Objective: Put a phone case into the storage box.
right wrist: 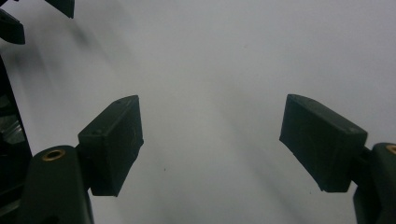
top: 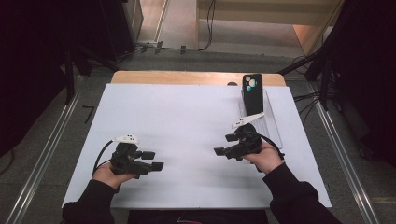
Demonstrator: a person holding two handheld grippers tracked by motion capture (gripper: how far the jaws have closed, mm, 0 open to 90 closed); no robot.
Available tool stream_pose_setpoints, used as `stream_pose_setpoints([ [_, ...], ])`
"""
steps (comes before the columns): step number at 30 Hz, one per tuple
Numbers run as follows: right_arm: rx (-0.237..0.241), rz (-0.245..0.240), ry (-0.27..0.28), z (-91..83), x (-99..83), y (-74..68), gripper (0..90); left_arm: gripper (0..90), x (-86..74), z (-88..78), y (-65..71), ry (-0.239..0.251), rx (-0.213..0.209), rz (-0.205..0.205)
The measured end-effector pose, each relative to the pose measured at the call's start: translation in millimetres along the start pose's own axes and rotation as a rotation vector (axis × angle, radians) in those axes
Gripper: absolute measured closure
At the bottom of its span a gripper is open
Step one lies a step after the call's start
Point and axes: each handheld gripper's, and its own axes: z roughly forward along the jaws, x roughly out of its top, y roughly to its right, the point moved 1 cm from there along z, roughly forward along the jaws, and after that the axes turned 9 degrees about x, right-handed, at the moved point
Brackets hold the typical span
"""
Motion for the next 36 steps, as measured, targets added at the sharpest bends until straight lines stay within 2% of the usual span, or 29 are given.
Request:
stream_pose_setpoints([
  [13,-0.006,0.000,-0.001,-10.5,-19.6,-1.3,19.2,31.0,0.0,0.9,4.0,-0.002,-0.006,0.012],
  [27,0.007,0.025,-0.018,-24.3,-44.8,1.1,19.1,31.0,-0.4,1.0,7.2,-0.004,-0.006,0.015],
  [32,0.007,0.048,-0.012,-30.5,-53.6,2.3,19.2,31.0,-1.2,0.9,7.4,-0.004,-0.005,0.016],
  [36,0.013,0.046,-0.014,-33.6,-59.7,2.8,19.2,31.0,-2.0,0.6,7.4,-0.004,-0.006,0.012],
])
